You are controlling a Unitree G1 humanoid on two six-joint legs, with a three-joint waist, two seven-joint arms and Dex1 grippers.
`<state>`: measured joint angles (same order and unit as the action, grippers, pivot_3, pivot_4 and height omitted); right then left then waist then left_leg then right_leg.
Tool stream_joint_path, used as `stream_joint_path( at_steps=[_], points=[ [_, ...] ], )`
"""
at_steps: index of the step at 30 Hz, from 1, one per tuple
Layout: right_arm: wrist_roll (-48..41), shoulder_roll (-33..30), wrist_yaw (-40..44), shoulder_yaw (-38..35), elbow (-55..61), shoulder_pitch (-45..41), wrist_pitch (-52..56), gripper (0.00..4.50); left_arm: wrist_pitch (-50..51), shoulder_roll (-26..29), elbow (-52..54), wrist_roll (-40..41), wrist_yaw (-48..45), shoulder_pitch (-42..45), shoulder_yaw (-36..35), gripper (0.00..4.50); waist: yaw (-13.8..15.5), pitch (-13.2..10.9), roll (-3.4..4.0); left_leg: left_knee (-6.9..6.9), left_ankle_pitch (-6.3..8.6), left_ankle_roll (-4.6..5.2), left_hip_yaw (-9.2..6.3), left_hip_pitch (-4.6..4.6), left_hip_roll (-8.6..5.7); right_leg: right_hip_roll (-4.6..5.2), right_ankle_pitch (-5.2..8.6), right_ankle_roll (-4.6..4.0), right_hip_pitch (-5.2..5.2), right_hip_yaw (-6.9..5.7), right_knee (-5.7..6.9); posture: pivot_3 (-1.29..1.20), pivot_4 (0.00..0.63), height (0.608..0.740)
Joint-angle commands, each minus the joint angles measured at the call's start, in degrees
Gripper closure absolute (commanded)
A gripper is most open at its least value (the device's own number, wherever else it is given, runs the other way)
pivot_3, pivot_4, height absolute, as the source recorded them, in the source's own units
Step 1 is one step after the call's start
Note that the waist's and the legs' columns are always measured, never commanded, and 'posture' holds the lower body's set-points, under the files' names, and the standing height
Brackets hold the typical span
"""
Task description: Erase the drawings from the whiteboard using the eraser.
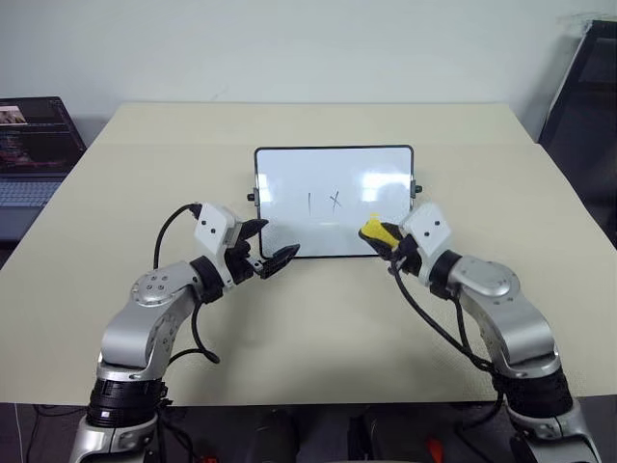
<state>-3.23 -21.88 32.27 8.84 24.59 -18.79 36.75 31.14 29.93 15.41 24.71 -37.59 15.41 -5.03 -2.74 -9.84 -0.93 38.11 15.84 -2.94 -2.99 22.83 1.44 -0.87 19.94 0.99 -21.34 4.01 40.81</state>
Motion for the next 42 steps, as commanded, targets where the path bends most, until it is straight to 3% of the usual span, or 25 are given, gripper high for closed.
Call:
stream_joint_path(
  at_steps=[1,10,13,28,37,42],
  points=[
    [1.69,-0.55,-1.17,1.63,0.88,0.27,-4.18,3.38,0.02,0.46,2.42,0.76,0.51,0.49,-1.23,0.00,-0.09,0.00,0.00,0.00,0.00,0.00,0.01,0.00,0.00,0.00,0.00,0.00,-0.01,0.01,0.00,0.00,0.150,0.740],
    [1.29,0.73,-1.41,2.36,-0.69,-1.56,-8.04,3.38,-0.43,0.43,3.14,1.83,0.94,-0.47,-1.79,0.00,-0.06,0.00,0.00,-0.01,0.00,-0.01,0.00,0.01,0.00,-0.01,0.00,0.00,-0.01,0.00,-0.02,0.00,0.150,0.740],
    [3.92,-1.15,0.43,4.66,-4.20,-4.75,-13.99,3.38,-0.81,0.44,3.19,1.61,1.25,-0.86,-1.85,0.00,-0.22,0.00,0.00,-0.01,0.00,0.00,0.02,0.01,0.00,-0.01,0.00,0.00,-0.01,0.01,-0.02,0.00,0.150,0.740],
    [12.30,-0.78,1.12,8.23,-31.20,-22.65,-32.85,3.39,-2.48,2.06,3.02,-0.27,-0.25,-1.27,-0.66,0.00,-0.17,-0.01,-0.01,-0.01,0.00,0.00,0.03,0.01,0.01,0.01,0.00,0.00,-0.02,-0.01,-0.04,0.00,0.150,0.740],
    [17.25,3.83,-3.67,8.62,-49.26,-32.89,-37.57,3.39,-4.52,2.02,0.62,-0.92,-1.59,-0.49,0.01,0.00,-0.53,-0.01,0.00,-0.04,0.00,-0.01,0.07,0.01,0.05,0.00,0.00,-0.01,-0.07,0.00,0.00,0.00,0.150,0.740],
    [18.62,6.01,-4.23,9.07,-53.74,-33.91,-37.59,3.39,-5.67,1.97,-0.39,-1.33,-2.22,-0.83,-0.12,0.00,-0.50,-0.01,-0.01,-0.03,0.00,-0.01,0.07,0.02,0.04,0.01,0.00,-0.01,-0.06,0.00,-0.01,0.00,0.150,0.740]
  ],
)
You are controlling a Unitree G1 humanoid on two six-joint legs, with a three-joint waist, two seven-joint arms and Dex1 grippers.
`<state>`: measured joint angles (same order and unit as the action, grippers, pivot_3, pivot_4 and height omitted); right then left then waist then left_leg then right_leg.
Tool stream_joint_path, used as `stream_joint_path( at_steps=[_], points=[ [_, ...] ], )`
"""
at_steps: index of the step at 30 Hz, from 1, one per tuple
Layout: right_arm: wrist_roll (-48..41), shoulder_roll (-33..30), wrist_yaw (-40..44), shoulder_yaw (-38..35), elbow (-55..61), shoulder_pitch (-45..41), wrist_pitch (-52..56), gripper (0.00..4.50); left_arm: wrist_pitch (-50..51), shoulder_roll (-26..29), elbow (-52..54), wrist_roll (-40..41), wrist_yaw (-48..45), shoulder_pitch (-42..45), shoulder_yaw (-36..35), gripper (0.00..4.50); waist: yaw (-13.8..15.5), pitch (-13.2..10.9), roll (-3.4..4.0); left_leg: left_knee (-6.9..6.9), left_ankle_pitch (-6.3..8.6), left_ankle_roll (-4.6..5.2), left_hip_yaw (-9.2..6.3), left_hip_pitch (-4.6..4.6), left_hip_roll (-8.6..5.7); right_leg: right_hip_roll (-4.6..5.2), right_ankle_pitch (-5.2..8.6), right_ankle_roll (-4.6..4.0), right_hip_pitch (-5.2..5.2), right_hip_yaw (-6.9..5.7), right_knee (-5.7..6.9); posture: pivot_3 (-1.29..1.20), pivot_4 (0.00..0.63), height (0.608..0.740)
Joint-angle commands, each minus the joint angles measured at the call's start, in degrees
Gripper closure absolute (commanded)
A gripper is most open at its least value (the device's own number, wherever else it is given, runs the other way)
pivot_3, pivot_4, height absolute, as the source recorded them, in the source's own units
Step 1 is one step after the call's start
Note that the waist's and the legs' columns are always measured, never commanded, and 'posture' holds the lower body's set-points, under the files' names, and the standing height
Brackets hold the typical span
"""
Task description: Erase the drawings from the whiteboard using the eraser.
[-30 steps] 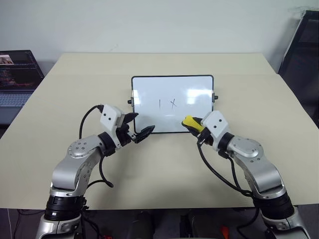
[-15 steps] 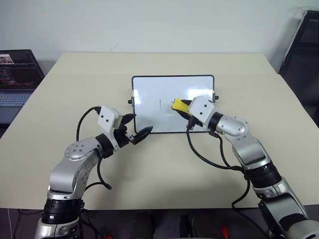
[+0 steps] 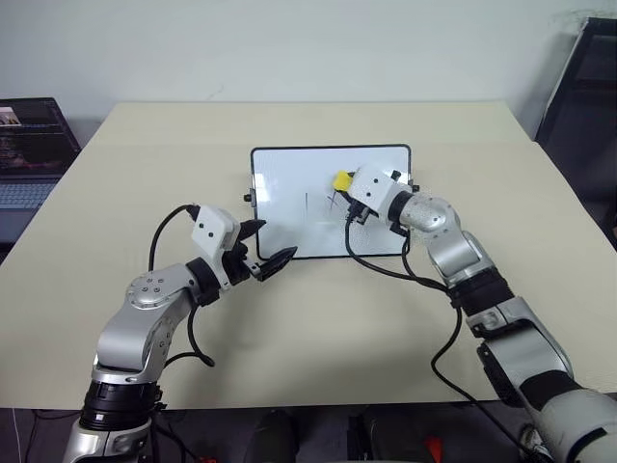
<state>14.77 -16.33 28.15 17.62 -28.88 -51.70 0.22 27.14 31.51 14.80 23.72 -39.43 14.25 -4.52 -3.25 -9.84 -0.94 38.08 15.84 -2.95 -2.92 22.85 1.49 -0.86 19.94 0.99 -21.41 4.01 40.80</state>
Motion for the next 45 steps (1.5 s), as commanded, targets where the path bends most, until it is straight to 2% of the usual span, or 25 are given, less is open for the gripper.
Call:
stream_joint_path(
  at_steps=[1,13,17,21,25,38,45],
  points=[
    [0.80,0.57,0.25,0.48,-0.54,-0.82,-0.95,3.39,-1.84,0.38,0.11,-0.40,-0.46,0.26,-0.63,0.00,0.00,0.00,0.00,0.00,0.00,0.00,-0.01,0.00,0.00,0.00,0.00,0.00,0.00,0.00,0.00,0.00,0.150,0.740],
    [3.18,-3.76,11.02,4.95,3.80,4.02,4.28,3.39,-2.01,0.39,-0.10,-0.45,-0.11,0.57,-0.56,0.00,0.03,0.01,0.00,0.11,0.00,0.00,-0.05,-0.24,-0.01,0.00,0.00,0.00,0.23,-0.02,0.15,0.00,0.150,0.740],
    [5.66,-4.32,9.38,5.87,4.08,3.03,2.46,3.39,-1.24,0.33,0.69,-0.24,0.37,0.83,-0.42,0.00,0.02,0.01,0.00,0.11,-0.01,0.00,-0.05,-0.29,-0.01,0.00,-0.01,0.00,0.25,-0.02,0.19,0.00,0.150,0.740],
    [7.34,-3.46,2.19,3.87,2.71,0.57,0.51,3.39,-0.64,0.35,1.46,0.02,0.60,0.62,-0.52,0.00,-0.01,0.01,-0.01,0.11,-0.01,0.00,-0.04,-0.29,-0.01,0.00,-0.01,-0.01,0.25,-0.01,0.19,0.00,0.150,0.740],
    [6.90,-3.37,-0.05,2.70,1.62,-0.23,0.94,3.39,-0.09,0.27,1.97,0.15,0.81,0.47,-0.54,0.00,0.02,0.01,-0.01,0.11,-0.02,-0.02,-0.05,-0.28,-0.01,0.00,-0.02,-0.03,0.23,-0.02,0.20,0.00,0.150,0.740],
    [6.05,-5.33,11.50,5.36,6.80,5.93,4.99,3.39,0.52,0.20,2.50,0.27,0.84,0.44,-0.63,0.00,0.05,0.01,-0.01,0.07,-0.02,-0.02,-0.05,-0.28,-0.02,0.00,-0.02,-0.03,0.24,-0.02,0.15,0.00,0.150,0.740],
    [5.66,-4.29,9.89,3.48,8.00,5.28,4.75,3.39,1.25,0.15,2.66,0.33,1.06,1.19,-0.55,0.00,0.01,0.01,-0.01,0.08,-0.03,-0.02,-0.06,-0.34,-0.01,0.00,-0.02,-0.03,0.28,-0.02,0.18,0.00,0.150,0.740]
  ],
)
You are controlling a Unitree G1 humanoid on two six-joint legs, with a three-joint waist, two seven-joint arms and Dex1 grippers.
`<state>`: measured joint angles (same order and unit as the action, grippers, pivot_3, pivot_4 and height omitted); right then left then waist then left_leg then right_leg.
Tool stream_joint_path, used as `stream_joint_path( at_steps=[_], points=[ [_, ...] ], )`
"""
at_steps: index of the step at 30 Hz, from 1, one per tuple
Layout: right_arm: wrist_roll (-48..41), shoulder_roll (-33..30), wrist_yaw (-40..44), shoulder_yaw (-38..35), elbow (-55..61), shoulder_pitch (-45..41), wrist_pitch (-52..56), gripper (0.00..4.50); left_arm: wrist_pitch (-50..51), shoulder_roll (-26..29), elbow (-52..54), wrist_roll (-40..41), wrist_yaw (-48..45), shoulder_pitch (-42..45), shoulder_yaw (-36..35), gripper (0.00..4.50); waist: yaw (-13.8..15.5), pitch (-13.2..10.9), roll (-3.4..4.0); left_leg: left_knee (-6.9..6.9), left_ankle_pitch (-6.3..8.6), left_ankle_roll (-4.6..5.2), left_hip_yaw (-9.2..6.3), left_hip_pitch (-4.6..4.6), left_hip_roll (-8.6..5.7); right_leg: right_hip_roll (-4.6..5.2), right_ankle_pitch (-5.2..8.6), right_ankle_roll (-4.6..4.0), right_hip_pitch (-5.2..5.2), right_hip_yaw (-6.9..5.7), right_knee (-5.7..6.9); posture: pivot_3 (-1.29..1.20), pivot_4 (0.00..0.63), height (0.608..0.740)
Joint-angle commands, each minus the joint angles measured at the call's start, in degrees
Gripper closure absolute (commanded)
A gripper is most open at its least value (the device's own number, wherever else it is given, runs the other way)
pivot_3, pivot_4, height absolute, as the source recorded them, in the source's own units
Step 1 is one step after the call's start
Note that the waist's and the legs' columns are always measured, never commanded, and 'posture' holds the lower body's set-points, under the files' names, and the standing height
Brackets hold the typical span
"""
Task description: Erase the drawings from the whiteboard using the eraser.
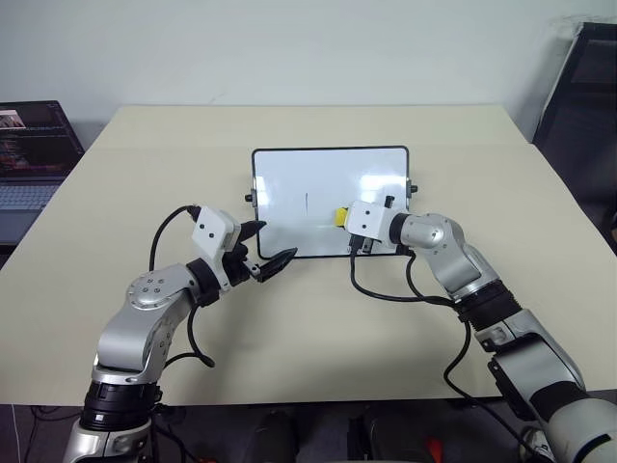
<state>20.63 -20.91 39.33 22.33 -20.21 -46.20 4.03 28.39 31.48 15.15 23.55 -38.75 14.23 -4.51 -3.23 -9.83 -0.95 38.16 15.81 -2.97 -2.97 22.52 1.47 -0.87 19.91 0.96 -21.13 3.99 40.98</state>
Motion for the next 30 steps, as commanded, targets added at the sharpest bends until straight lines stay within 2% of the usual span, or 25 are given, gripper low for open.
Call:
stream_joint_path(
  at_steps=[1,4,10,17,23,30],
  points=[
    [-1.49,0.91,-1.75,-2.52,0.16,-0.52,1.38,3.39,0.10,0.16,2.33,0.52,0.49,1.29,-0.59,0.00,-0.03,0.00,0.00,0.00,0.00,0.00,0.00,0.00,0.00,0.00,0.00,0.00,0.00,0.00,0.00,0.00,0.150,0.740],
    [-7.68,2.93,-0.63,-7.09,5.31,0.18,6.03,3.40,0.23,-0.16,2.13,0.44,1.60,1.55,-1.11,0.00,-0.01,-0.01,0.00,-0.01,0.00,0.00,0.01,0.03,0.01,0.00,0.00,0.00,-0.03,0.00,0.00,0.00,0.150,0.740],
    [-18.86,3.55,3.10,-13.42,22.24,8.61,18.30,3.40,0.65,-0.55,1.18,1.01,3.79,1.80,-2.87,0.00,0.51,-0.01,0.00,-0.11,0.00,-0.01,-0.09,0.38,0.03,0.01,0.00,0.00,-0.25,-0.08,-0.22,0.00,0.150,0.740],
    [-25.63,2.03,2.91,-15.83,35.54,18.29,22.01,3.40,0.71,-0.95,1.33,1.63,4.30,1.07,-3.95,0.00,0.71,-0.01,0.00,-0.17,0.01,0.00,-0.07,0.39,0.02,0.02,0.00,0.00,-0.24,-0.06,-0.36,0.00,0.150,0.740],
    [-31.26,3.37,0.17,-17.11,43.20,25.22,26.98,3.40,0.46,-1.55,2.20,3.58,4.09,0.30,-4.85,0.00,0.68,-0.01,0.00,-0.17,0.01,0.00,-0.07,0.36,0.02,0.01,0.01,0.01,-0.23,-0.06,-0.32,0.00,0.150,0.740],
    [-33.75,4.20,-3.63,-18.13,43.90,27.47,28.96,3.40,-0.21,-2.99,3.62,4.91,5.79,-0.40,-6.25,0.00,0.70,-0.02,-0.01,-0.13,0.00,-0.01,-0.06,0.34,0.00,0.01,0.01,0.01,-0.22,-0.05,-0.30,0.00,0.150,0.740]
  ],
)
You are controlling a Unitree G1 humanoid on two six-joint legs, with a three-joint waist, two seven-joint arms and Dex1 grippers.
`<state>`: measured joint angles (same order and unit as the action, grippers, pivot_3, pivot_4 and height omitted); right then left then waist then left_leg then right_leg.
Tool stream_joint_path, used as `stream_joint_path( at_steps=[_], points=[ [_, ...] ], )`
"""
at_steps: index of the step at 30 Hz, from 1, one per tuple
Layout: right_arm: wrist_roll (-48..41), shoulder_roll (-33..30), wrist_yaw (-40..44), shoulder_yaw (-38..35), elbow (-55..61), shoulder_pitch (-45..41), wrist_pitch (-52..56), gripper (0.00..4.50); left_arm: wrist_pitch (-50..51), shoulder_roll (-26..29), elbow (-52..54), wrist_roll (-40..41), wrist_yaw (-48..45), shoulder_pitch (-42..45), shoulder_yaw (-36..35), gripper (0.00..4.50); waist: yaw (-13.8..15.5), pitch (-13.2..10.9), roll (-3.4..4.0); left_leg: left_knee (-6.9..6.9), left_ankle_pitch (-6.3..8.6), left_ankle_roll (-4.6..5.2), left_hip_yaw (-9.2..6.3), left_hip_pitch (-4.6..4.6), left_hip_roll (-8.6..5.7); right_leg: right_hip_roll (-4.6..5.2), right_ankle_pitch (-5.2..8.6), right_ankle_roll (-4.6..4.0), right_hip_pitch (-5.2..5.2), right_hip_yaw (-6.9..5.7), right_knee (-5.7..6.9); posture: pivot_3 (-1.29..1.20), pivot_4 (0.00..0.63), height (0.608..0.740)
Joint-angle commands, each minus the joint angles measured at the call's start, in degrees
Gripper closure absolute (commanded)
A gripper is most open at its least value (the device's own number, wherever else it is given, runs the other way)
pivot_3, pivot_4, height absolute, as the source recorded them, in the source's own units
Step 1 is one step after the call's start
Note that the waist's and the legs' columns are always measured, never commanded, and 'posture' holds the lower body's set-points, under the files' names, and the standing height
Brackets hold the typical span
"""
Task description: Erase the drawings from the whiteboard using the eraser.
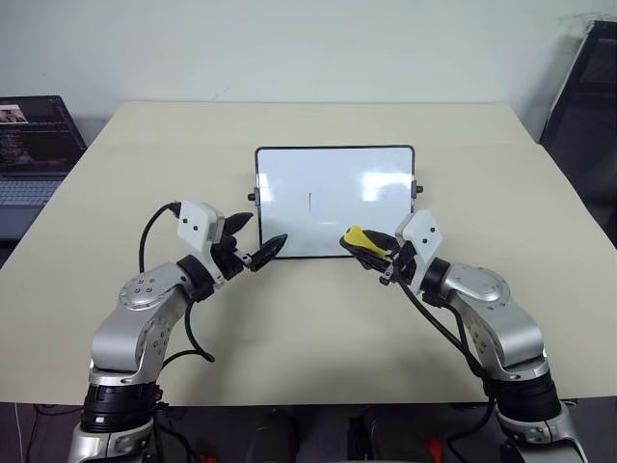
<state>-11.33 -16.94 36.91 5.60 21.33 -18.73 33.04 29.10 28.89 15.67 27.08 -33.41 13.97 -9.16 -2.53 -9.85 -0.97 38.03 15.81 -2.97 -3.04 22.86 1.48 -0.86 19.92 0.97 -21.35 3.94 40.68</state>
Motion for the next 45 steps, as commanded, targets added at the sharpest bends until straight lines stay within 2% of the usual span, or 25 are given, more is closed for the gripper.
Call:
stream_joint_path(
  at_steps=[1,7,13,26,35,45],
  points=[
    [-1.93,0.04,-1.42,-1.47,2.09,0.03,-0.22,3.40,-0.81,-0.50,3.21,1.53,0.51,-0.31,-1.65,0.00,0.00,0.00,0.00,0.00,0.00,0.00,0.00,0.00,0.00,0.00,0.00,0.00,0.00,0.00,0.00,0.00,0.150,0.740],
    [-0.53,-2.12,-2.11,-0.17,0.31,-0.40,-2.87,3.40,-0.95,-0.06,2.81,1.82,0.32,-1.87,-2.10,0.00,0.01,0.00,0.00,0.00,0.00,0.00,0.01,0.01,-0.01,0.00,0.00,0.00,0.00,0.01,-0.02,0.00,0.150,0.740],
    [8.51,-5.18,-1.05,8.51,-4.65,-7.27,-12.42,3.40,-1.62,1.43,1.05,-0.64,0.37,-2.71,-1.23,0.00,-0.50,0.00,0.00,-0.01,0.00,0.00,0.04,-0.03,0.00,-0.02,0.00,0.00,-0.01,0.03,0.01,0.00,0.150,0.740],
    [21.41,0.48,-5.85,15.40,-28.74,-27.97,-21.33,3.40,-2.23,3.12,-1.19,-0.48,-1.97,-1.91,-1.74,0.00,-0.46,-0.02,-0.02,-0.01,0.00,-0.01,0.04,-0.02,0.01,0.00,0.00,0.00,-0.05,0.00,0.05,0.00,0.150,0.740],
    [24.68,2.30,-6.65,15.20,-41.31,-35.71,-27.80,3.40,-2.92,5.54,-6.49,-4.82,-4.97,3.22,2.75,0.00,-0.38,-0.02,-0.02,0.00,0.00,0.00,0.03,-0.01,-0.01,0.02,0.00,-0.01,-0.06,-0.02,0.06,0.00,0.150,0.740],
    [25.43,2.82,-6.67,14.51,-43.77,-37.08,-30.73,3.40,-3.76,4.49,-11.57,-9.27,-6.29,8.42,7.80,0.00,-0.74,-0.02,-0.02,-0.01,0.00,0.00,0.07,0.02,0.01,0.02,0.00,-0.01,-0.11,0.00,0.11,0.00,0.150,0.740]
  ],
)
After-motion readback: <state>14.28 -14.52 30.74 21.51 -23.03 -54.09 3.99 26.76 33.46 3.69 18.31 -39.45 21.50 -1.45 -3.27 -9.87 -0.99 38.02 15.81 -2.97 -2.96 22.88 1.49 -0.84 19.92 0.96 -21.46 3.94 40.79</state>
